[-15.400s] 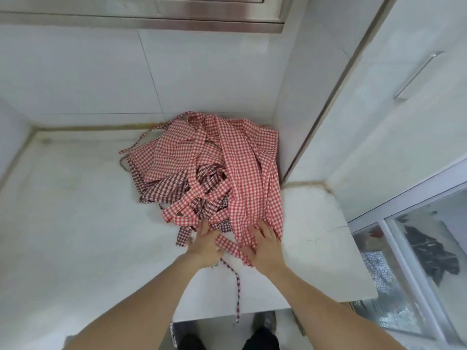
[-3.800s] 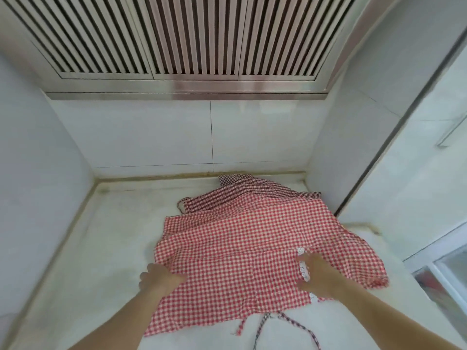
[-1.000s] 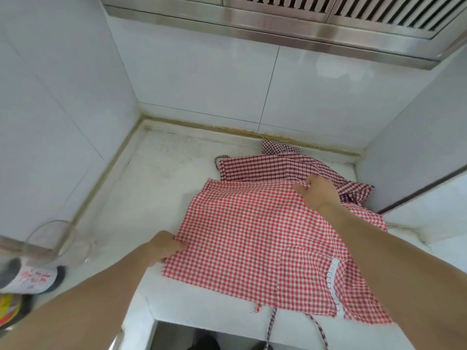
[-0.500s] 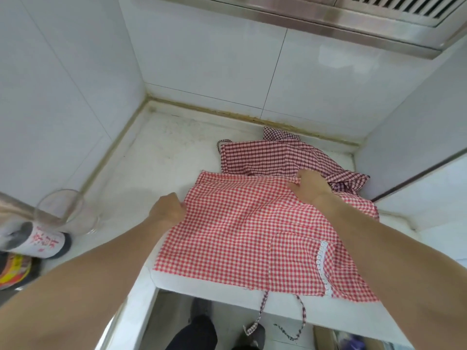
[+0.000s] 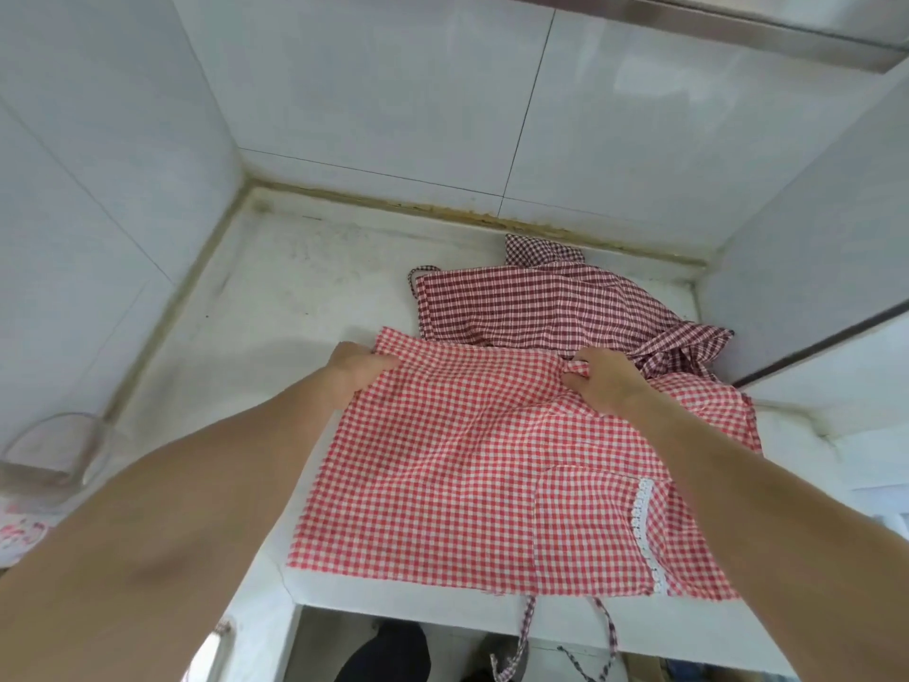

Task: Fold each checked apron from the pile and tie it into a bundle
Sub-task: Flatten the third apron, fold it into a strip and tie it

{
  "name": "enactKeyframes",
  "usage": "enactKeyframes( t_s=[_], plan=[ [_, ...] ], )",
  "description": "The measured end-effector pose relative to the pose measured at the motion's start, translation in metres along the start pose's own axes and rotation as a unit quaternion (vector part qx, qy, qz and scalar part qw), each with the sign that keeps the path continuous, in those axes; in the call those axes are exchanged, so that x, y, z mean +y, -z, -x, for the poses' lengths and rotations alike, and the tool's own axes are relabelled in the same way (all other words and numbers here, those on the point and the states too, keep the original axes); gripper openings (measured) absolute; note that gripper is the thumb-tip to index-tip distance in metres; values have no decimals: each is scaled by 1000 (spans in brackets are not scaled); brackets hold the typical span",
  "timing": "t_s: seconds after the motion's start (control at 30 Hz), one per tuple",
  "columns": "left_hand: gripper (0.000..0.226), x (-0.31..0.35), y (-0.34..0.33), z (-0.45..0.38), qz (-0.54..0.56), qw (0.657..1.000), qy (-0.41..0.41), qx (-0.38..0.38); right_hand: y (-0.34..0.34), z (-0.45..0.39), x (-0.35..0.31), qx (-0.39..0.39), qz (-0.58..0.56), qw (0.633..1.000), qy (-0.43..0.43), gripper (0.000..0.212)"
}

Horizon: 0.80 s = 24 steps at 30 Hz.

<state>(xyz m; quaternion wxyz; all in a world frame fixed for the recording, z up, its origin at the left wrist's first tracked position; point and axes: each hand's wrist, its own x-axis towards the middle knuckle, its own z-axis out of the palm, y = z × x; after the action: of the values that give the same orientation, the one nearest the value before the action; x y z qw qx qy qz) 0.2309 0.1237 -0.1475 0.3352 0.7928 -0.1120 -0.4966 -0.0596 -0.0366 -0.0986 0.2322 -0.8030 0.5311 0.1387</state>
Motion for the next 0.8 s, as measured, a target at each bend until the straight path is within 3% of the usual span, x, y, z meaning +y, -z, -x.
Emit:
enactKeyframes(
  t_s=[0.07, 0.2, 0.43, 0.53, 0.67, 0.8],
  plan=[
    [11, 2, -2, -6, -23, 998, -43, 49, 2, -3, 1, -5, -3, 1000, 4, 42],
    [22, 2, -2, -18, -145, 980, -58, 124, 5, -9, 2, 5, -19, 1000, 17, 25],
    [27, 8, -11, -19, -58, 997, -2, 41, 8, -4, 0, 81, -84, 993, 34, 26],
    [20, 6, -12, -22, -39, 998, -39, 41, 15, 0, -1, 98, -136, 984, 57, 22],
    [24, 10, -4, -15, 1, 993, -88, 77, 29, 7, -2, 105, -155, 979, 87, 24],
    [20, 18, 17, -3, -10, 973, -143, 180, 49, 12, 4, 21, -125, 985, 114, 25]
  ],
)
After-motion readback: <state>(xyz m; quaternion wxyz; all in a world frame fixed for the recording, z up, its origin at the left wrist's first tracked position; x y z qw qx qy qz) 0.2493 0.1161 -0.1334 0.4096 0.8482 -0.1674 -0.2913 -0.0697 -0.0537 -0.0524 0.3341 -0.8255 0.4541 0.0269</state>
